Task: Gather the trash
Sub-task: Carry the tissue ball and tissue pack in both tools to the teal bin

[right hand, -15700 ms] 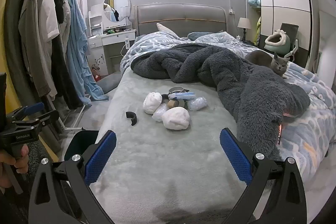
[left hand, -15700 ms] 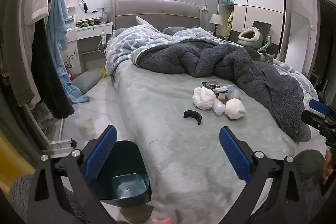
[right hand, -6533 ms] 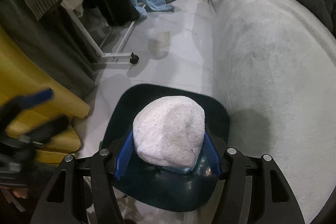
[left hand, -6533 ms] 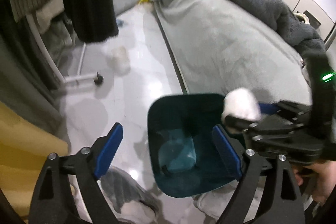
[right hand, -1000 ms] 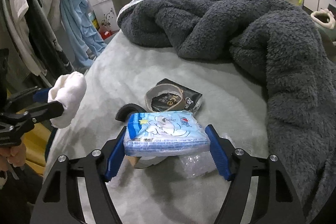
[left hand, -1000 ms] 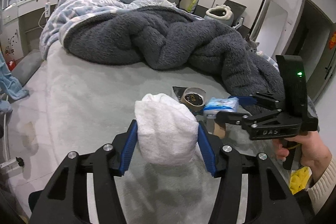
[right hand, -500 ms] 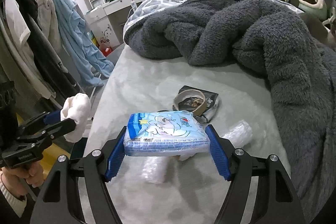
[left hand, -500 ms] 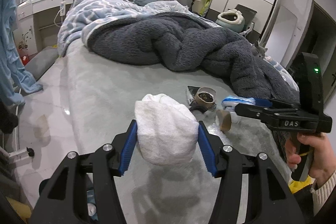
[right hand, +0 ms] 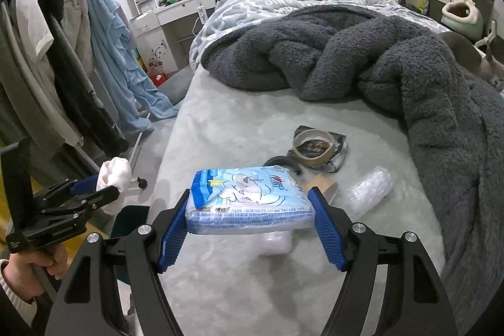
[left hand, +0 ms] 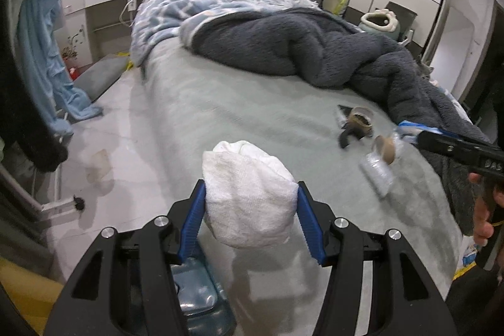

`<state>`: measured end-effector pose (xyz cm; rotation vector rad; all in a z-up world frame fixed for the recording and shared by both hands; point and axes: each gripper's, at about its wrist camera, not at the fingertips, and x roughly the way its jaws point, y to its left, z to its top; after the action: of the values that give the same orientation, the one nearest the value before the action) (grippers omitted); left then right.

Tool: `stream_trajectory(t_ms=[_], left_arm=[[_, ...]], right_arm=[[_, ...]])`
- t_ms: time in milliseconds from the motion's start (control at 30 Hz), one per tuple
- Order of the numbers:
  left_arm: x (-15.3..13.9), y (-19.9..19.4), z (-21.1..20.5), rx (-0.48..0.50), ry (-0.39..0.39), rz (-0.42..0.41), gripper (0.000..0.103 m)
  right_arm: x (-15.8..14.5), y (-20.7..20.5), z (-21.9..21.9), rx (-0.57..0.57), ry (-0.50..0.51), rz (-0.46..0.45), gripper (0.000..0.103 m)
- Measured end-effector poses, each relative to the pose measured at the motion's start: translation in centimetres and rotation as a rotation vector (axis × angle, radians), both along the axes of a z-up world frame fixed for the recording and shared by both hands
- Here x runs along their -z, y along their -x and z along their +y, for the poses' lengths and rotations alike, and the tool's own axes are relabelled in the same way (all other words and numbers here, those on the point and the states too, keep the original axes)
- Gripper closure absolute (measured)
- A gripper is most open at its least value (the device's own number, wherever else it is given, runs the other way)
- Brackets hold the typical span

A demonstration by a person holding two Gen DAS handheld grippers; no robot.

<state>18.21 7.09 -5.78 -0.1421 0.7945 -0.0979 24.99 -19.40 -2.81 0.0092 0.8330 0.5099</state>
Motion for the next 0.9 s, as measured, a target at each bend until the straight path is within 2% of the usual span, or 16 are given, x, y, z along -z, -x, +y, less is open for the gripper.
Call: stream_trajectory(t_ms=[400,900], left_arm=[[2.5,1.2,5.7,-0.094,0.010,0.101,0.043],[6.6,1.9,9.5,-0.137,0.017,0.240,0.042]], right_arm=[[-0.1,1.7,5.7,-0.085,0.033,-0.002,0.029],[0.0,1.4,13.1,-0.221,0.043,0.002,0.029]])
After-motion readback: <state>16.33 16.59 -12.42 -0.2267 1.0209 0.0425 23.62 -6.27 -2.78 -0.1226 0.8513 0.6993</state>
